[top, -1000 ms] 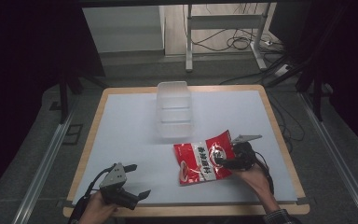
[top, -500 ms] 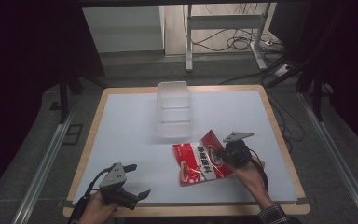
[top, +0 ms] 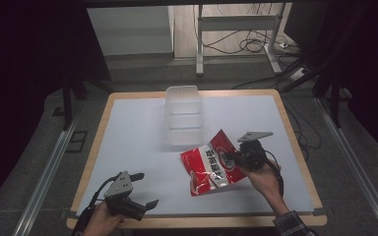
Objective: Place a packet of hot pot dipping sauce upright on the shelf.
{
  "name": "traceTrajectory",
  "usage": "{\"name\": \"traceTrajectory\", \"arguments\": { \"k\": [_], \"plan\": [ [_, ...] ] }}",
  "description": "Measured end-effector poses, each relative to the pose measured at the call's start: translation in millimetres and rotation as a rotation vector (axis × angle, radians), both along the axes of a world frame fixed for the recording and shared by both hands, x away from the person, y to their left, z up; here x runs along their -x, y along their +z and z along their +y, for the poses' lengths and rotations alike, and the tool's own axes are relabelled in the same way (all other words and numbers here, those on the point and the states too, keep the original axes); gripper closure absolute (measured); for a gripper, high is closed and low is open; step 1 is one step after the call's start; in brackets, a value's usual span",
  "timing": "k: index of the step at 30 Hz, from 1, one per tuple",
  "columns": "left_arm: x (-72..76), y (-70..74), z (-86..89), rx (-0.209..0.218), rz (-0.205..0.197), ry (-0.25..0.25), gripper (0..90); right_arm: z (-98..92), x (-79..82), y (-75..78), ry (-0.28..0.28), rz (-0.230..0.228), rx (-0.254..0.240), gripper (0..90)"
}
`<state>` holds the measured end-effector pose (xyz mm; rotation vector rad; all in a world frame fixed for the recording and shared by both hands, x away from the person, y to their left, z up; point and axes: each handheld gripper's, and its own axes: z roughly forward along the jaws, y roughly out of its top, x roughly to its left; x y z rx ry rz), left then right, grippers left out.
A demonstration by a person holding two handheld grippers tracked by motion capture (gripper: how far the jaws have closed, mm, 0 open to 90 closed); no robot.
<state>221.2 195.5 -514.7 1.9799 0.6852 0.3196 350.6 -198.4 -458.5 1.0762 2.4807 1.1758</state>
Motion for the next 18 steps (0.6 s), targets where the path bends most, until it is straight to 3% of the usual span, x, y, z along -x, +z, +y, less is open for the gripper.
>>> {"name": "traceTrajectory", "arguments": {
  "k": [4,18],
  "plan": [
    [0.0,0.0,0.1,0.003,0.0,0.0,0.0,1.0,-2.5,13.6,0.02,0.008,-0.023,87.4],
    [-0.2,0.1,0.4,0.004,0.001,-0.001,0.0,6.8,-2.3,72.5,0.07,-0.036,-0.014,87.7]
  ]
}}
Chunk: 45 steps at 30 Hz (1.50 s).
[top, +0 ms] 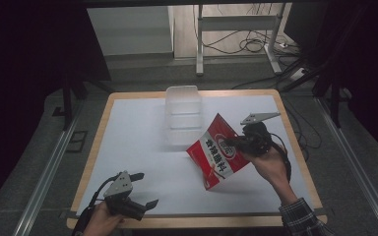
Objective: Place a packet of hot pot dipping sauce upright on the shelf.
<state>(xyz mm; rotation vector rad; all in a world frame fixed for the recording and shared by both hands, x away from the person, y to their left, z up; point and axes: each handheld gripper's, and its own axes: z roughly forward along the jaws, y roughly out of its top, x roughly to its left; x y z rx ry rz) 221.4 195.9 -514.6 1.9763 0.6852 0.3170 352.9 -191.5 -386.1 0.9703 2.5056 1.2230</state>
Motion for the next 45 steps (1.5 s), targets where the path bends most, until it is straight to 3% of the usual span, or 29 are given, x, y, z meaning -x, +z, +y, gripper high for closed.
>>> {"name": "traceTrajectory", "arguments": {
  "k": [8,17,23,37,45],
  "plan": [
    [-0.3,0.1,0.3,-0.006,-0.003,-0.001,0.0,1.9,3.3,24.8,0.018,-0.031,0.029,88.0],
    [-0.5,0.3,1.1,-0.002,-0.001,0.005,0.0,-4.9,1.8,38.0,-0.011,-0.064,0.071,88.0],
    [-1.2,0.5,2.5,0.01,0.003,0.013,0.0,-17.1,-7.2,45.1,-0.05,-0.069,0.086,87.9],
    [-1.2,0.5,2.9,0.016,0.006,0.017,0.0,-23.2,-27.5,56.1,-0.1,-0.103,0.114,87.9],
    [-1.3,0.5,3.1,0.016,0.006,0.018,0.0,-18.4,-45.1,59.1,-0.093,-0.125,0.107,87.8]
  ]
}}
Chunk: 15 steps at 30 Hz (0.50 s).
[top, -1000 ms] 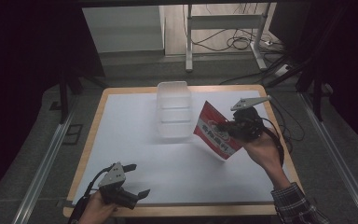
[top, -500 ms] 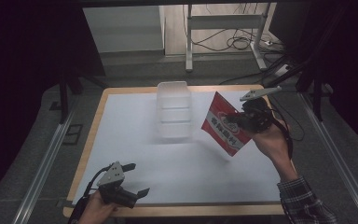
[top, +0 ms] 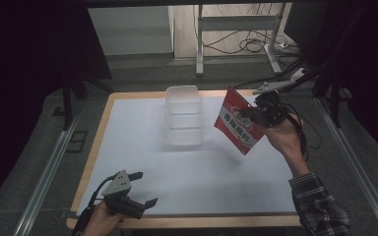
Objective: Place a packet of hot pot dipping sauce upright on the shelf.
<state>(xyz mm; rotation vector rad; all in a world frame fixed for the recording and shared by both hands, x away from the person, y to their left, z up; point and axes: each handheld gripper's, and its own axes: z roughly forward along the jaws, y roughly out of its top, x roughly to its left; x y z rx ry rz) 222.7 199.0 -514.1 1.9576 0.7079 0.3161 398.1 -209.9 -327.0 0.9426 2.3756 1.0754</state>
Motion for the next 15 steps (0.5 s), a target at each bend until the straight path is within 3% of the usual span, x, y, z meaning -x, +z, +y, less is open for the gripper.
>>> {"name": "traceTrajectory", "arguments": {
  "k": [10,15],
  "plan": [
    [0.0,0.1,0.6,0.005,0.002,0.002,0.0,14.7,-28.2,5.9,0.032,-0.013,-0.008,87.9],
    [-0.2,0.2,1.4,0.009,0.004,0.002,0.0,27.0,-43.0,7.8,0.054,-0.016,0.013,87.9]
  ]
}}
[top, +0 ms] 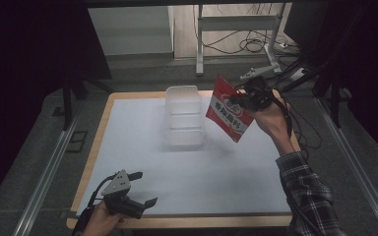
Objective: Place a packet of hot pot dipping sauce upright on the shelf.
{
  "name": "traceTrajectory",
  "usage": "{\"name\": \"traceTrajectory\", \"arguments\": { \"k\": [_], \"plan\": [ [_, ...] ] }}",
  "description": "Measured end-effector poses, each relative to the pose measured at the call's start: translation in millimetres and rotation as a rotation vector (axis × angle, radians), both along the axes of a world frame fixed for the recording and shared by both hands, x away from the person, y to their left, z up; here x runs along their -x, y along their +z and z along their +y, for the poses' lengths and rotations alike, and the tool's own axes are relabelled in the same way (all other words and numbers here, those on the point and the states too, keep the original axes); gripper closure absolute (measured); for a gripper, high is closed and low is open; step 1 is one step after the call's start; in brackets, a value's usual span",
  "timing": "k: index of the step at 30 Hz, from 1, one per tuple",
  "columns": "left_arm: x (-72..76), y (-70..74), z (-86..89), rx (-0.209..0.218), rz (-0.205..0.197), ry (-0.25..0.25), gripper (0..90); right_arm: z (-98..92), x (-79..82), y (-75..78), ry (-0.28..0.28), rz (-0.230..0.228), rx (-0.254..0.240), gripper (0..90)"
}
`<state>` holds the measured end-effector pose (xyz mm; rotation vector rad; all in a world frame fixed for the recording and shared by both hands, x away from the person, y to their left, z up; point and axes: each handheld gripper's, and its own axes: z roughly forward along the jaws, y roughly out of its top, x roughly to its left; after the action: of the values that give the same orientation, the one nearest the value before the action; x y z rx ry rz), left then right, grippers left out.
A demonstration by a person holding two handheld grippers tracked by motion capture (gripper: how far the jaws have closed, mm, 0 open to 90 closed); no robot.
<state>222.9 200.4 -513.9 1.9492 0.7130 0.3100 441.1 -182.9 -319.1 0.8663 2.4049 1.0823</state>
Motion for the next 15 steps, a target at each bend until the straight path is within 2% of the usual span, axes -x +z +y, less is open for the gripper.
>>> {"name": "traceTrajectory", "arguments": {
  "k": [5,15],
  "plan": [
    [-0.2,0.1,0.6,0.005,0.003,0.003,0.0,11.1,-16.7,2.3,0.025,-0.005,0.003,87.9],
    [-0.4,0.0,0.8,0.008,0.004,0.001,0.0,29.7,-37.8,1.2,0.052,0.001,0.017,87.8]
  ]
}}
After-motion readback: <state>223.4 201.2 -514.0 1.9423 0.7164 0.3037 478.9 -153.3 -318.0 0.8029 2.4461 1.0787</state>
